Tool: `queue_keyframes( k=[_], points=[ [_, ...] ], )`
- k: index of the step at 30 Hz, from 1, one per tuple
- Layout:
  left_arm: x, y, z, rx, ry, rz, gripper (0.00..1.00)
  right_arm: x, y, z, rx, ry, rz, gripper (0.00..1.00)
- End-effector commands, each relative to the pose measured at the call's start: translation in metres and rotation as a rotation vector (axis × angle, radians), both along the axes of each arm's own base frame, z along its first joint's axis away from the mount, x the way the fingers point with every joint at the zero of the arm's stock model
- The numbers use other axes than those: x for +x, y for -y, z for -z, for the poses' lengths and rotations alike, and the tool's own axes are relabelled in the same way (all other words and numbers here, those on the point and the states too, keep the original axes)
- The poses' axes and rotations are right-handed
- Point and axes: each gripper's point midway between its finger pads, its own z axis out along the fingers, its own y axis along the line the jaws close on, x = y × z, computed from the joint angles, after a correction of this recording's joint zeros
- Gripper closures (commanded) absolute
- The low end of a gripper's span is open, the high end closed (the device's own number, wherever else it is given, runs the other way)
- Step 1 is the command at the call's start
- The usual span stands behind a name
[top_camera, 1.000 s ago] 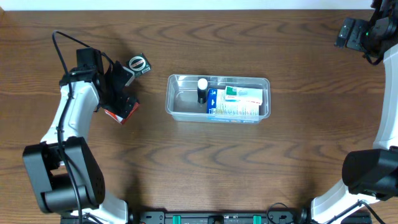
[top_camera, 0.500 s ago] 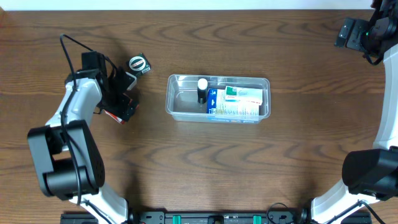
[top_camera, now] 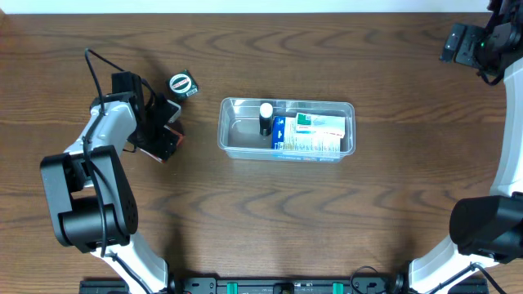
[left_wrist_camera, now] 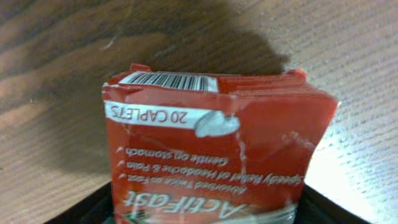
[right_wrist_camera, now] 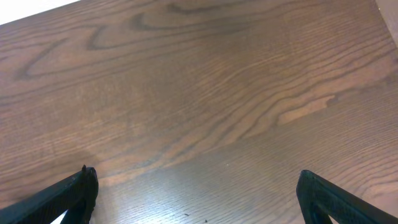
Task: Pack container
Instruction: 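Move the left gripper to the red Panadol box and grasp it, then carry the red box toward the container with the left gripper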
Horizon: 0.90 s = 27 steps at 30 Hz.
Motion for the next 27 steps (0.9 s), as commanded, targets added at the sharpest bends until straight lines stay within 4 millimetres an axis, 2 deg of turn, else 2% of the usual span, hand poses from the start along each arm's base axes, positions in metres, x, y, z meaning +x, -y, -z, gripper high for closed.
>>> queue_keyframes(
  k=[1,4,8,14,17,22,27],
  points=[
    [0.001,-0.002,-0.003,-0.009,-0.006,-0.112,0.31,0.0,0.004,-0.001,-0.001,0.003,0.019,0.01],
    [-0.002,-0.002,-0.003,-0.022,-0.025,-0.207,0.32,0.0,0.004,-0.001,-0.001,0.003,0.019,0.01],
    [-0.005,-0.001,-0.003,-0.033,-0.039,-0.308,0.41,0.0,0.004,-0.001,0.0,0.004,0.019,0.01],
    [-0.008,-0.001,-0.009,-0.052,-0.05,-0.483,0.42,0.0,0.004,-0.001,-0.001,0.003,0.019,0.01],
    [-0.011,0.004,-0.019,-0.07,-0.063,-0.525,0.42,0.0,0.004,-0.001,0.0,0.004,0.019,0.01],
    [-0.01,0.043,-0.057,-0.265,-0.065,-0.483,0.41,0.0,0.004,-0.001,0.0,0.004,0.019,0.01],
    [-0.003,0.092,-0.116,-0.543,-0.002,-0.397,0.41,0.0,0.004,-0.001,-0.001,0.003,0.019,0.01]
  ],
)
